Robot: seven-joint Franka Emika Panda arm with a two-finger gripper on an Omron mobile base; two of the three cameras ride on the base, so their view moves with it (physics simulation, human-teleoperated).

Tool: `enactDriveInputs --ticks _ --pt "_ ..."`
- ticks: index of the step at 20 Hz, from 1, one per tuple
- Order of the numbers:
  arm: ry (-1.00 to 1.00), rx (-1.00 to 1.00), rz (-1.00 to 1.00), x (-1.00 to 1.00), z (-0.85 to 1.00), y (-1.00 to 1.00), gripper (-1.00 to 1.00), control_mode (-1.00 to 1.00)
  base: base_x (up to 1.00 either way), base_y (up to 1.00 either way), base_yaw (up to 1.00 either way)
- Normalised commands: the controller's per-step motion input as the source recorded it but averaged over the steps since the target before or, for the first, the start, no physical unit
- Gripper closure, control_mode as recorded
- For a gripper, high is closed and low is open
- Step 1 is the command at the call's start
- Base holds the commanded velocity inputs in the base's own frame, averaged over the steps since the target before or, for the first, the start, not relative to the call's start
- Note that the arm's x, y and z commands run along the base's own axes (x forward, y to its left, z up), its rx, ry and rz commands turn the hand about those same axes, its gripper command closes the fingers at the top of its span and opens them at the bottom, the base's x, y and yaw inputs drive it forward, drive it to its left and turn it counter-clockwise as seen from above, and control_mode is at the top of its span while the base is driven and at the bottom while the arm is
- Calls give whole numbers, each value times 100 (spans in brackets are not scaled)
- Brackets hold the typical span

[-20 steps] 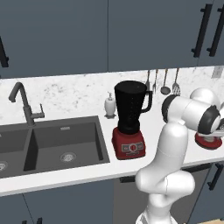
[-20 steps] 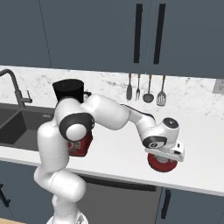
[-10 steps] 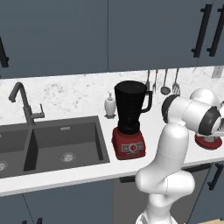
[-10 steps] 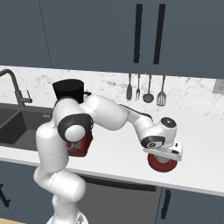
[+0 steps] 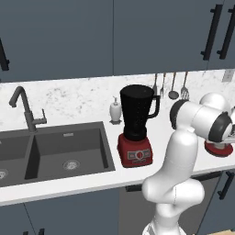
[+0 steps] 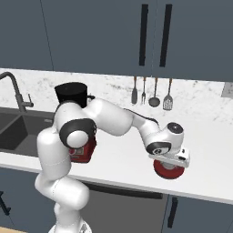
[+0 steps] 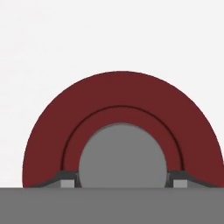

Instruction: Close the lid blender by securely placing the lid on top.

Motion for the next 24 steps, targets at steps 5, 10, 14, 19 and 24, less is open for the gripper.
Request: enactDriveInputs --ticks 5,10,14,19,24 --pt "-11 0 0 -43 45 12 100 -100 0 0 0" --pt "-24 4 0 -65 95 2 100 -100 0 0 0" --pt "-22 1 0 -63 100 17 100 -100 0 0 0" --pt "-23 0 0 -61 100 42 100 -100 0 0 0" --pt "-18 0 0 -48 100 66 100 -100 0 0 0"
